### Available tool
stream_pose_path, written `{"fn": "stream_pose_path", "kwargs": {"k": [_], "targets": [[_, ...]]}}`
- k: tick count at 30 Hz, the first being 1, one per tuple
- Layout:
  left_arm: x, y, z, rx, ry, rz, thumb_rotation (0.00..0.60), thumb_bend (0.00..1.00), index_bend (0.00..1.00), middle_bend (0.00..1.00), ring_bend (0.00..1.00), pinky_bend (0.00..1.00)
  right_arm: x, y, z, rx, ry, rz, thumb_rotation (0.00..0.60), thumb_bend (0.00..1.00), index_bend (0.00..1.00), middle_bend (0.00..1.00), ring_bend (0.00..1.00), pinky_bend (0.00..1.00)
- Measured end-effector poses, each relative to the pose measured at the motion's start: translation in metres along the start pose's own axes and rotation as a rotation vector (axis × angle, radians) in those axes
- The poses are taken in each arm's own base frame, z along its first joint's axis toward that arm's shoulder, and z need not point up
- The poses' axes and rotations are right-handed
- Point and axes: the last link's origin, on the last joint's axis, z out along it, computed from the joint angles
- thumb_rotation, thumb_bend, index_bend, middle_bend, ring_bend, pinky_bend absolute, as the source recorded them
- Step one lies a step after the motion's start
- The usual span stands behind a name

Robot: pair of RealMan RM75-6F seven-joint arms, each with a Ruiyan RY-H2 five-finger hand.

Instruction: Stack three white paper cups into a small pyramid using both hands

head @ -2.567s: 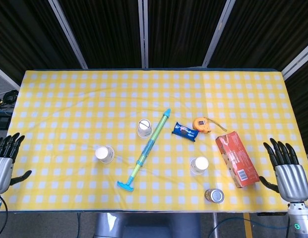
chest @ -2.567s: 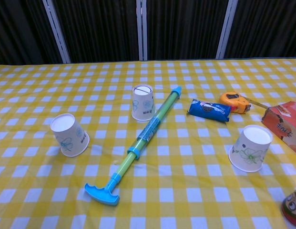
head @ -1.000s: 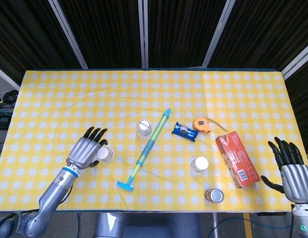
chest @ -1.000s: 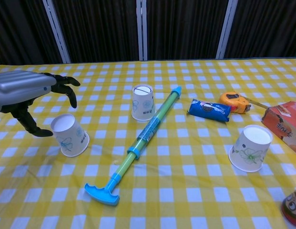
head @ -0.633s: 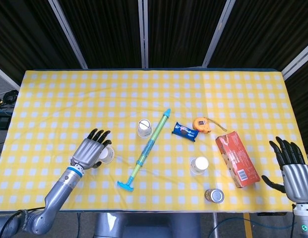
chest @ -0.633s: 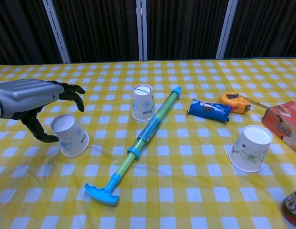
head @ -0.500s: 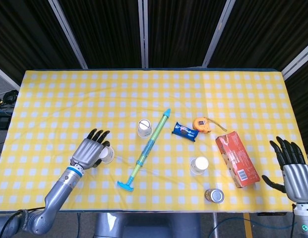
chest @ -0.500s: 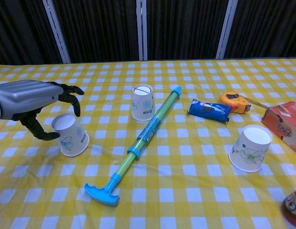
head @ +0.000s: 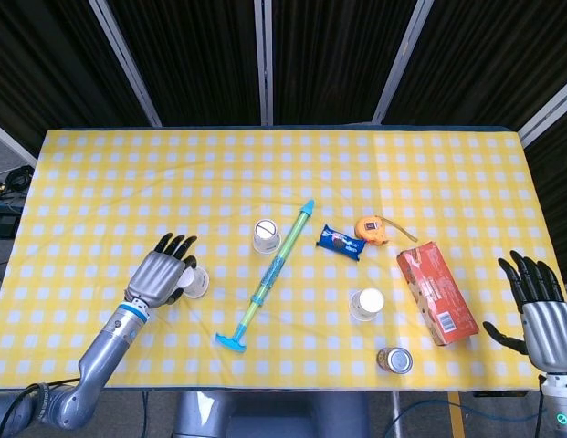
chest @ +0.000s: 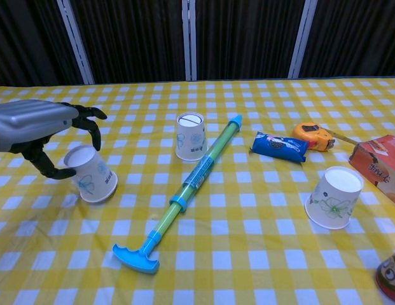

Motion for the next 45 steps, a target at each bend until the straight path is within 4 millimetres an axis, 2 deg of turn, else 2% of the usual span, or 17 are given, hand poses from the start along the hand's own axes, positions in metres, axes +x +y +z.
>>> {"fn": "stream_pose_path", "kwargs": {"k": [7,11,20,26,35,45], "targets": [[0.026,-0.004,0.006,-0.008,0.061,-0.023,0.600,0.36,0.41,0.00,0.00,0.00,0.000,0.004,0.002,-0.014,0.000,0.003,0.600,0.03,0.01,0.00,0.00,0.00],[0.040,-0.001,0.025,-0.011,0.085,-0.025,0.600,0.36,0.41,0.00,0.00,0.00,0.000,0.010,0.006,-0.042,-0.005,0.014,0.600,0.03,0.01,0.00,0.00,0.00],[0.052,0.021,0.075,-0.020,0.089,-0.045,0.600,0.36,0.41,0.00,0.00,0.00,0.000,0.023,0.013,-0.089,-0.009,0.026,0.600,0.03,0.01,0.00,0.00,0.00],[0.051,0.040,0.102,-0.032,0.059,-0.048,0.600,0.36,0.42,0.00,0.00,0.00,0.001,0.034,0.017,-0.126,-0.008,0.033,0.600,0.03,0.01,0.00,0.00,0.00],[0.041,0.061,0.131,-0.031,0.040,-0.041,0.600,0.36,0.42,0.00,0.00,0.00,0.006,0.049,0.021,-0.178,0.010,0.047,0.600,0.03,0.01,0.00,0.00,0.00],[0.036,0.060,0.137,-0.028,0.038,-0.040,0.600,0.36,0.40,0.00,0.00,0.00,0.002,0.049,0.021,-0.185,-0.003,0.036,0.600,0.03,0.01,0.00,0.00,0.00]]}}
